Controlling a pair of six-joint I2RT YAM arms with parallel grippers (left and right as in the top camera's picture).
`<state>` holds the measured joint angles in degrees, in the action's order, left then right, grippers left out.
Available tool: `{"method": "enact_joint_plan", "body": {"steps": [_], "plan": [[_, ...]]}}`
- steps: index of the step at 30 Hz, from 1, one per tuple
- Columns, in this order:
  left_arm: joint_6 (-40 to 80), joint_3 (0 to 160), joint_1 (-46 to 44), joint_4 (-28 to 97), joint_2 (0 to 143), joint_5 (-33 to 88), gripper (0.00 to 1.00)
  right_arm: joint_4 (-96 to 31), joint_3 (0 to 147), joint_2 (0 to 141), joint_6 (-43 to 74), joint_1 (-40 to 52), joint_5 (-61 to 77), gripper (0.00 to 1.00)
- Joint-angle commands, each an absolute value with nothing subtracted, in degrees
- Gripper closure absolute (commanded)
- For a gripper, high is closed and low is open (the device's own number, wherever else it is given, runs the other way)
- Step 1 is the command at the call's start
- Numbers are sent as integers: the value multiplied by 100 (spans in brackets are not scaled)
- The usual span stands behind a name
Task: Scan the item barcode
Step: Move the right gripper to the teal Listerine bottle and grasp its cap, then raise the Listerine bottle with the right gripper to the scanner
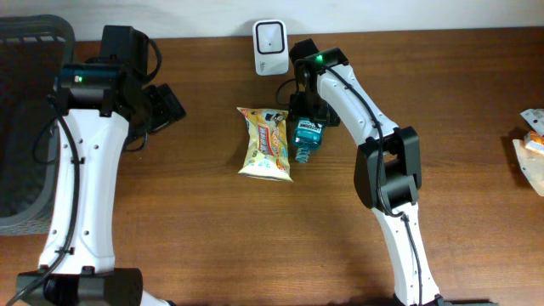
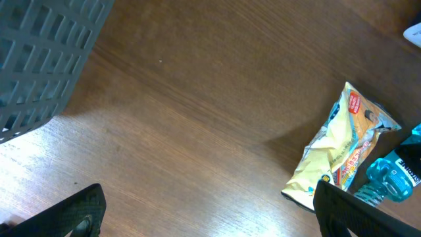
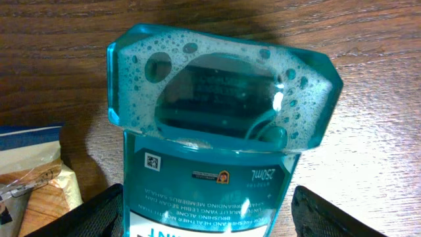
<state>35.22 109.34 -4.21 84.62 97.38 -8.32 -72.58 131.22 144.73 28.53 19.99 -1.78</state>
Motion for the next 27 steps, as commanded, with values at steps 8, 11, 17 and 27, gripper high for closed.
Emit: {"method": "enact_joint_plan", "body": {"steps": [8, 11, 17, 27], "plan": [[3581, 10945, -423, 8468, 9710, -832, 1, -7260, 13102, 14824, 2969, 2018, -172, 21], [3581, 10945, -423, 8468, 9710, -832, 1, -7258, 13104, 14824, 2965, 2014, -180, 28], [3581, 10945, -423, 8468, 9710, -832, 1, -7260, 13120, 14824, 2939, 2008, -178, 41], [3581, 10945, -423, 8468, 9710, -832, 1, -7349, 13338, 14822, 2895, 2008, -178, 48]]}}
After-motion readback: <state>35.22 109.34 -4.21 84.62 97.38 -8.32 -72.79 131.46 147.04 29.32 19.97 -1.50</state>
